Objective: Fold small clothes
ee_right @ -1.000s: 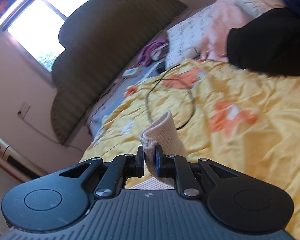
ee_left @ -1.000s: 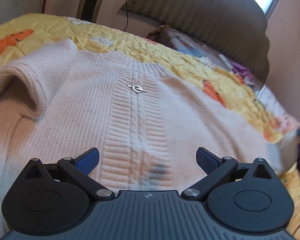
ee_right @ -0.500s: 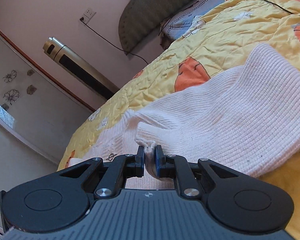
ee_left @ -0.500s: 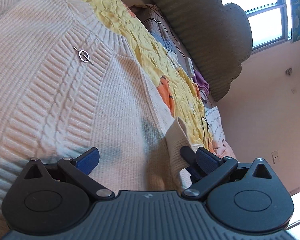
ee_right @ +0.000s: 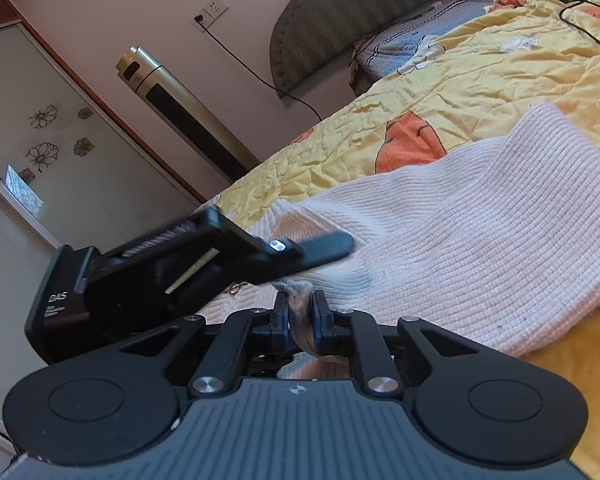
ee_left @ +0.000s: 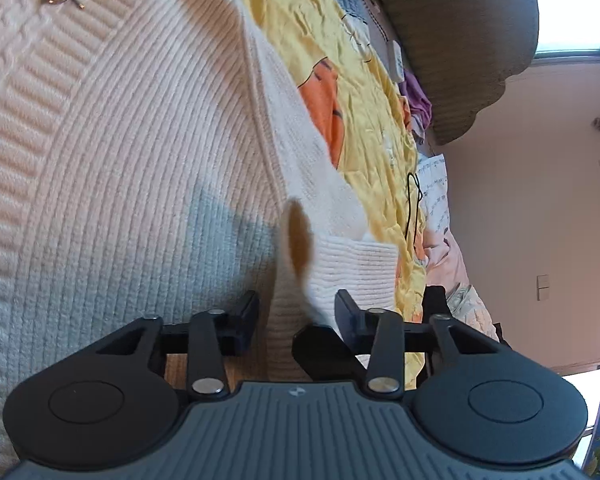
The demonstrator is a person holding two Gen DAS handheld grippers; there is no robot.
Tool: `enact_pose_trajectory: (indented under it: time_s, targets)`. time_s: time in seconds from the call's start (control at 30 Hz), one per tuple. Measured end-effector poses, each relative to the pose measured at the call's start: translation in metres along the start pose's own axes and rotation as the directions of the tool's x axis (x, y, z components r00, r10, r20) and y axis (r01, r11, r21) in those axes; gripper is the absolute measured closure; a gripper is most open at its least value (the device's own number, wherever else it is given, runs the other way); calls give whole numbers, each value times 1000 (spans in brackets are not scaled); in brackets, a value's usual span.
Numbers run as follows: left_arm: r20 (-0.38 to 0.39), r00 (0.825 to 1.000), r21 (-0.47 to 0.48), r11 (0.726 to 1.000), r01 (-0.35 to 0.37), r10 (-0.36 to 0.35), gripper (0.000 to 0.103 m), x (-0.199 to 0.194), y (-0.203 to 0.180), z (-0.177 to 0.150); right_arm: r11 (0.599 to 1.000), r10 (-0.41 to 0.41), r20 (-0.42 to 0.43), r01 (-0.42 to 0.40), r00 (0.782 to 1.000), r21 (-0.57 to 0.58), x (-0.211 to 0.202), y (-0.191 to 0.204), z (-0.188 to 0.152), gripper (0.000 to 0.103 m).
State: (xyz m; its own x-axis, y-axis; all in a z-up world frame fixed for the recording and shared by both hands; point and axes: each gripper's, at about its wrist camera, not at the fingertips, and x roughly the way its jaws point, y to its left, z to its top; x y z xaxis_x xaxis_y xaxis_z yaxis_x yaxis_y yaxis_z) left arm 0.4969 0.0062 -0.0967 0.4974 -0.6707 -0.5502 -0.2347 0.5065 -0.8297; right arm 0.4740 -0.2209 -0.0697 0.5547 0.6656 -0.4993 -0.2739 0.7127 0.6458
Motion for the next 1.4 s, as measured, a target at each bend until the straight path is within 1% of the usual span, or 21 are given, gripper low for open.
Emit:
enact_pose_trajectory:
  time_s: [0.07,0.1,0.13,0.17,0.2,0.23,0.3,0.4,0.5,0.6,0.63,0.7,0.77,0.83,0.9,1.07,1.17,1.27,1.3,1.33,1.4]
  targets:
    - [3,999,15,999,-37,37,85,3,2,1,999,13,-30,-12,999,32,2,-5,-2,78]
    - [9,999,8,999,-45,45,89,3,4,1,998,17,-50,-14,999,55,2,-9,-5,74]
    - [8,998,12,998,-57,57,93,3,6,3,997,23,-57,-19,998,68,1,-12,-7,66]
    - [3,998,28,998,-60,60,93,2,7,3,997,23,-63,-18,998,75,-1,-15,-10,65]
    - [5,998,50,996,-69,69,93,0,4,3,996,23,-68,-17,997,82,-5,-18,-12,59]
    - [11,996,80,993,-87,86,93,-1,0,2,994,34,-57,-28,998,103,-11,-24,-14,49]
    - [39,991,164,977,-134,129,94,-7,-13,-2,985,69,-20,-65,997,160,-24,-37,-15,43]
    - [104,984,245,955,-167,145,94,-27,-29,-4,974,64,29,-68,998,218,-44,-51,-11,42]
    - [208,971,300,937,-179,119,94,-73,-36,1,972,22,67,-37,998,232,-59,-58,-3,40]
    - [319,939,256,943,-214,126,94,-131,-20,14,973,11,94,-33,996,229,-71,-62,4,33]
    - [357,923,228,946,-232,140,94,-151,-10,17,975,6,102,-29,995,222,-73,-63,8,29]
    - [422,887,179,942,-284,187,94,-186,9,23,977,-5,117,-20,993,212,-77,-65,14,27]
    - [451,856,113,935,-335,252,94,-208,33,29,977,-20,125,-7,992,214,-77,-67,21,28]
    - [455,836,49,929,-366,305,94,-221,58,33,981,-36,117,13,992,192,-70,-68,29,25]
    - [446,836,26,928,-371,321,94,-223,71,33,982,-68,80,53,994,179,-57,-69,37,24]
    - [449,825,72,906,-418,345,94,-215,71,26,980,-178,-57,182,982,75,-5,-62,48,24]
    - [449,823,77,902,-425,349,94,-213,71,25,982,-185,-88,187,979,17,18,-53,55,26]
    - [455,824,70,909,-411,338,94,-218,74,24,979,-205,-131,205,970,-11,40,-48,62,34]
    - [457,823,70,909,-410,336,94,-220,73,24,981,-193,-134,193,972,-18,44,-46,63,39]
    - [458,823,68,909,-410,337,94,-222,73,25,983,-183,-146,181,972,-27,48,-45,64,54]
    - [465,822,70,912,-405,329,94,-226,71,24,987,-164,-177,161,971,-29,55,-43,65,75]
